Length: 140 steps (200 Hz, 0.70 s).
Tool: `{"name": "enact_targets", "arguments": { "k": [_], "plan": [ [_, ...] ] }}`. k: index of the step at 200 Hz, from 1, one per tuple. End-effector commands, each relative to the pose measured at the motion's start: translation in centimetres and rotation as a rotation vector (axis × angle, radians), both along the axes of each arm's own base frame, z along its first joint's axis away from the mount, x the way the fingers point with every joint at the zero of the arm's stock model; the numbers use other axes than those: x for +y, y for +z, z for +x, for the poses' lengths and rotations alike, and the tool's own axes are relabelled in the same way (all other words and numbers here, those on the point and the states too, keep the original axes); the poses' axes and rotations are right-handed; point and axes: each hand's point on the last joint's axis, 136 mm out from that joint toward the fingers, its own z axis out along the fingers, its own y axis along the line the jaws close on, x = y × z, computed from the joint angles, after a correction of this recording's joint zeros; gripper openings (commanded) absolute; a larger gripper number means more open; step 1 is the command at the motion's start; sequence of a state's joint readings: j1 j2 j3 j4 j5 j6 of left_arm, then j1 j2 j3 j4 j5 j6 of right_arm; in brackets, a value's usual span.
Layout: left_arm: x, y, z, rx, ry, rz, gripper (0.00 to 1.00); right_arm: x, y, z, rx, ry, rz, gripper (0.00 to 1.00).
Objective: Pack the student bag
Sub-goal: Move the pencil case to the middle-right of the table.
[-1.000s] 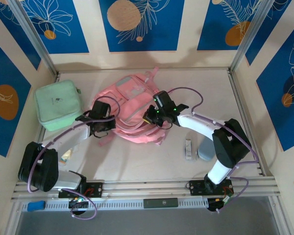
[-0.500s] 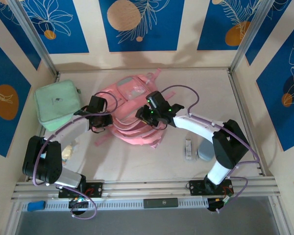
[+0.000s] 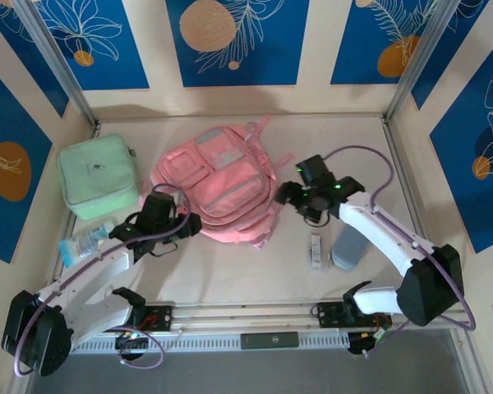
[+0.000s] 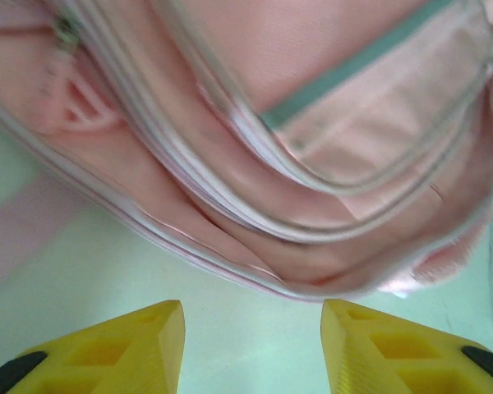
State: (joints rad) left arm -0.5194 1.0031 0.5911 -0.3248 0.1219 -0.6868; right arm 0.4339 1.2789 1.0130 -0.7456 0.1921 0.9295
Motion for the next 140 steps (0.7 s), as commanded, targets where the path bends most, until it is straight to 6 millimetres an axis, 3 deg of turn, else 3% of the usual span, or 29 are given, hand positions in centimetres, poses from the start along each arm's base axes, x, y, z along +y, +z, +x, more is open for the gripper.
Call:
{"name": "enact_targets", "arguments": {
  "k": [1, 37, 72, 92, 111, 140],
  "plan": [
    [-2.3, 0.7, -0.3, -0.023, -0.020, -0.059, 0.49, -6.5, -1.6, -3.0, 0.102, -0.091, -0.144, 0.98],
    [-6.4, 1.1, -1.1, -0.056, -0.113, -0.080, 0.52, -15.0, -3.7, -4.7, 0.213, -0.380, -0.204, 0.99],
    [-9.7, 0.7, -1.6, -0.059, -0.190, -0.069, 0.56, -18.8, -6.8, -6.3, 0.314, -0.549, -0.202, 0.99],
    [-11.0, 0.5, -1.8, -0.059, -0.223, -0.071, 0.60, -18.7, -8.5, -6.3, 0.326, -0.529, -0.185, 0.99],
    [-11.8, 0.3, -2.1, -0.051, -0.244, -0.061, 0.63, -16.8, -9.9, -5.5, 0.315, -0.460, -0.092, 0.99],
    [-12.4, 0.3, -2.2, -0.053, -0.250, -0.058, 0.66, -14.7, -10.7, -5.0, 0.309, -0.355, -0.085, 0.99]
  ]
}}
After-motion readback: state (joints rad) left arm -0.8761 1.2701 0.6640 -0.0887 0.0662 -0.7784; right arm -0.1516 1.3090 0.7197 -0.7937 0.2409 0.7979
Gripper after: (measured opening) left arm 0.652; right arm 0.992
